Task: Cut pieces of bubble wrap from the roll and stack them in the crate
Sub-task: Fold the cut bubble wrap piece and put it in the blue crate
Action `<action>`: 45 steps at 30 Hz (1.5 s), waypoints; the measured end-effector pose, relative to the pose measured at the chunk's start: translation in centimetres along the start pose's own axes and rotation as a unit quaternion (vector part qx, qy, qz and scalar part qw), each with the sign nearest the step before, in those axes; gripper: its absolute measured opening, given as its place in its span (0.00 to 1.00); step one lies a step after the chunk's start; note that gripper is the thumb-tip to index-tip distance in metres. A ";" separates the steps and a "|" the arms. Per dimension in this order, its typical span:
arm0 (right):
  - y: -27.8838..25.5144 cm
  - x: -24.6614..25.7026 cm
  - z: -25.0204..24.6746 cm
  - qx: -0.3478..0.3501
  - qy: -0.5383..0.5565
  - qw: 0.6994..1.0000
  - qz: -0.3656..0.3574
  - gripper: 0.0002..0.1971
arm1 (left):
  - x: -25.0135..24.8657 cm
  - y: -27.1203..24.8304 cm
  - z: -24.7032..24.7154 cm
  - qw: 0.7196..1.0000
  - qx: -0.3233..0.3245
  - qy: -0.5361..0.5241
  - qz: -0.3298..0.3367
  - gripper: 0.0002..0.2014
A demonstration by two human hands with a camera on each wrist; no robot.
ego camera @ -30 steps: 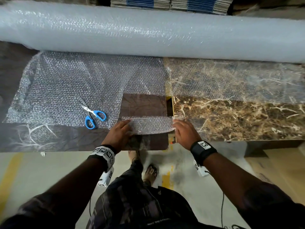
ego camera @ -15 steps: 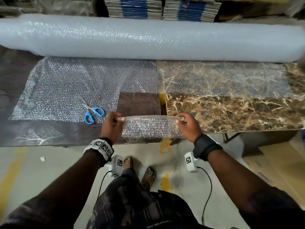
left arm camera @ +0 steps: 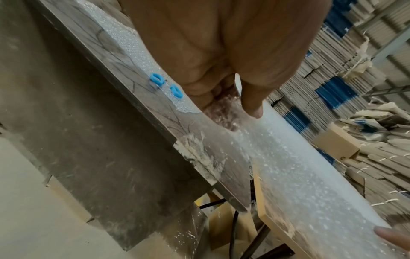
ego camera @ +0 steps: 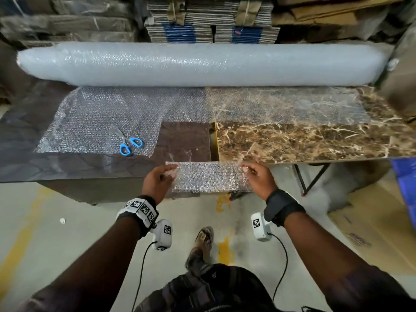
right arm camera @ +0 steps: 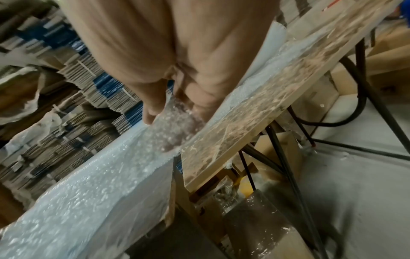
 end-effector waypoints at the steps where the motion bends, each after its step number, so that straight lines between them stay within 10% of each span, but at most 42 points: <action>1: -1.6 0.1 -0.4 0.010 -0.006 1.000 0.001 0.12 | -0.4 -1.6 0.2 1.000 -0.003 -0.012 0.002 0.17; 6: -9.6 -1.1 -2.6 0.018 -0.040 0.999 -0.012 0.26 | -1.8 -10.4 1.4 1.000 0.005 0.009 0.021 0.21; 15: -19.8 -6.5 -13.3 -0.079 -0.075 0.993 0.048 0.18 | -6.5 -20.8 9.9 0.991 0.067 0.100 0.066 0.21; 33: -28.9 -26.4 -56.1 -0.265 -0.082 0.943 0.182 0.19 | -29.0 -36.6 53.4 0.960 0.226 0.050 0.160 0.23; 45: -22.5 -33.8 -77.3 -0.282 -0.129 0.932 0.185 0.19 | -42.5 -37.5 75.0 0.943 0.280 0.068 0.168 0.18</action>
Point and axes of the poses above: each hand's wrist, its own y-axis towards the middle knuckle, its own z-axis out of the palm, x = y × z, the point moved 3 cm from there along y, towards the middle knuckle, and after that the axes turned 9 degrees about -x, right-handed, at the moved point
